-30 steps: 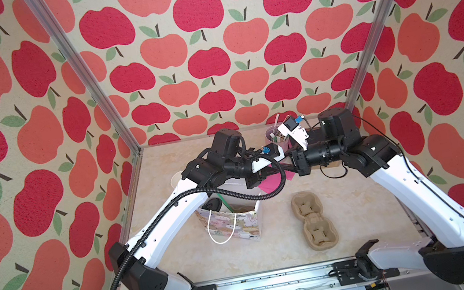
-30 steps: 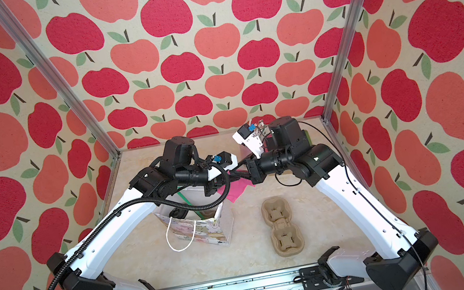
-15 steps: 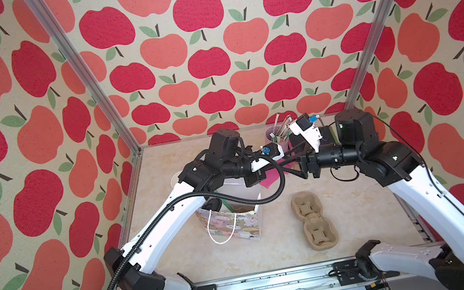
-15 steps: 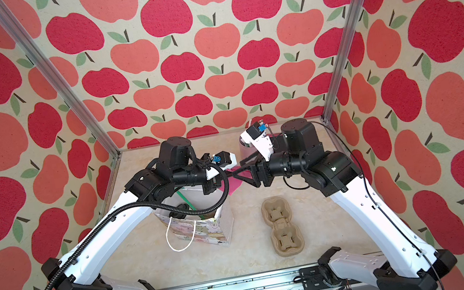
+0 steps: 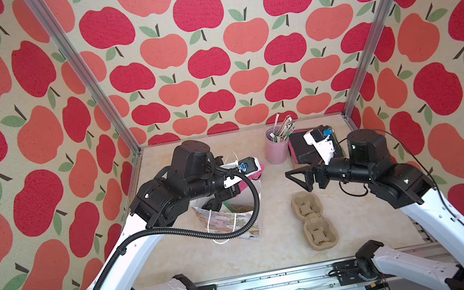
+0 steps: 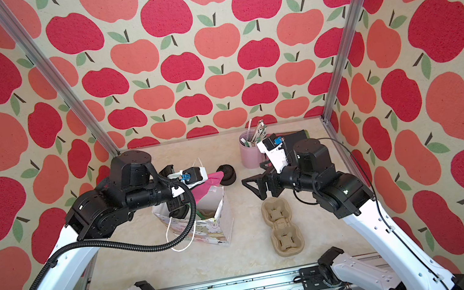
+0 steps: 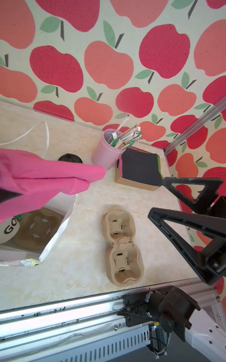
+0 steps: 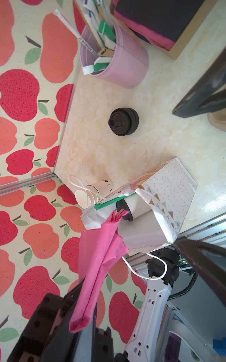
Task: Pack a coffee takeout order
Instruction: Place the napkin in the takeout bag.
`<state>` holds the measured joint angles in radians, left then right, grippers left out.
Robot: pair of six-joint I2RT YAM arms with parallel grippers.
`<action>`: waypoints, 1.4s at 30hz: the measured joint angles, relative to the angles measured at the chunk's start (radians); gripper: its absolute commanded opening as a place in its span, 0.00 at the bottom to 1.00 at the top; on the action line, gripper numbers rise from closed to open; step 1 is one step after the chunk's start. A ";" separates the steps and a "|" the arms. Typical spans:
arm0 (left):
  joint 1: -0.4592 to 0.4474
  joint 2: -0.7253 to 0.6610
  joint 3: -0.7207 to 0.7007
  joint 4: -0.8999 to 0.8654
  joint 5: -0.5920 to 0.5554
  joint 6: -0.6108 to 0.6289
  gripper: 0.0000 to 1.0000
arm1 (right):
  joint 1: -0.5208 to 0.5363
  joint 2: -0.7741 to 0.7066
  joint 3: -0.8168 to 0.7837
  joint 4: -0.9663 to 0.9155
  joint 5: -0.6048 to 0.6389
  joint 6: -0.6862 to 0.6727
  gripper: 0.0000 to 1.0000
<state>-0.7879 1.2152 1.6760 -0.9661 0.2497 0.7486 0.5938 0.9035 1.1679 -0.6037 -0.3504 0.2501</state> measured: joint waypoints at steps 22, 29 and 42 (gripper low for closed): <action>0.077 0.102 -0.024 -0.243 -0.235 0.004 0.00 | 0.000 -0.151 -0.285 0.005 0.077 0.075 0.99; 0.126 0.156 -0.028 -0.269 -0.222 0.010 0.00 | 0.000 -0.100 -0.286 0.013 0.060 0.048 0.99; 0.162 0.168 -0.145 -0.275 -0.163 -0.031 0.08 | 0.000 -0.036 -0.276 0.012 0.023 0.031 0.99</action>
<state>-0.6258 1.3834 1.5311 -1.2415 0.0872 0.7177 0.5938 0.8673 0.8917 -0.5915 -0.3279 0.2810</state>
